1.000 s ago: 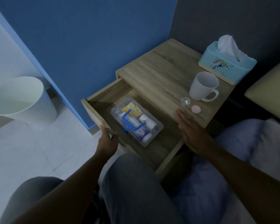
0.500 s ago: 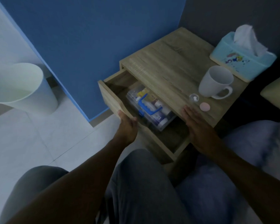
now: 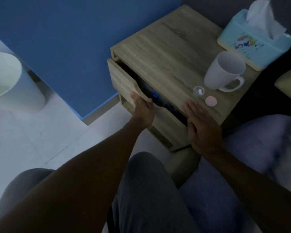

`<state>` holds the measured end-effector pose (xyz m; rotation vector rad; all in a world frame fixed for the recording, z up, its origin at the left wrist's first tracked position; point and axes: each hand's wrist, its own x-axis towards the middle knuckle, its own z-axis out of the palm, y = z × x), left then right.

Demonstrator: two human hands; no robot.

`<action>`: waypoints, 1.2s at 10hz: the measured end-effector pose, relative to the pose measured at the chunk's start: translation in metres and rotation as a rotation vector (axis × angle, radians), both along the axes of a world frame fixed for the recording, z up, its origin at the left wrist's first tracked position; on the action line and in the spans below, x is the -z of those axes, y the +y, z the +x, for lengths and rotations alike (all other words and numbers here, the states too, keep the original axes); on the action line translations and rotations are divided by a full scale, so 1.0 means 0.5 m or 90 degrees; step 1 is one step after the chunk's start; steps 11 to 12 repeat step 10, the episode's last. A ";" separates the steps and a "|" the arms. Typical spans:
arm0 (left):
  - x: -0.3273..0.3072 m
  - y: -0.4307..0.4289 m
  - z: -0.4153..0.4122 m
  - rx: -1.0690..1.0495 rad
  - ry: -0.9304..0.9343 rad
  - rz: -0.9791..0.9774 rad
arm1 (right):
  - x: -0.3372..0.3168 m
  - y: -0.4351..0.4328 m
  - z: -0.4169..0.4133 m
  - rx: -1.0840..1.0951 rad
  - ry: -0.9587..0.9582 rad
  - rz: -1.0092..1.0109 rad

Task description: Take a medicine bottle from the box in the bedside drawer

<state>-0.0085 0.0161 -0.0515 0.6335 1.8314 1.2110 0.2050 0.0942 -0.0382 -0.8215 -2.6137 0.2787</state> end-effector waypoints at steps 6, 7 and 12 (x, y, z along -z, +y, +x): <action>0.004 0.072 0.005 0.049 0.077 -0.006 | -0.023 -0.005 -0.002 0.006 -0.058 -0.058; 0.003 0.074 -0.002 0.063 0.068 -0.019 | -0.026 -0.006 -0.004 0.003 -0.065 -0.058; -0.010 0.007 -0.040 0.204 0.242 -0.206 | -0.050 -0.010 -0.006 -0.001 -0.111 -0.119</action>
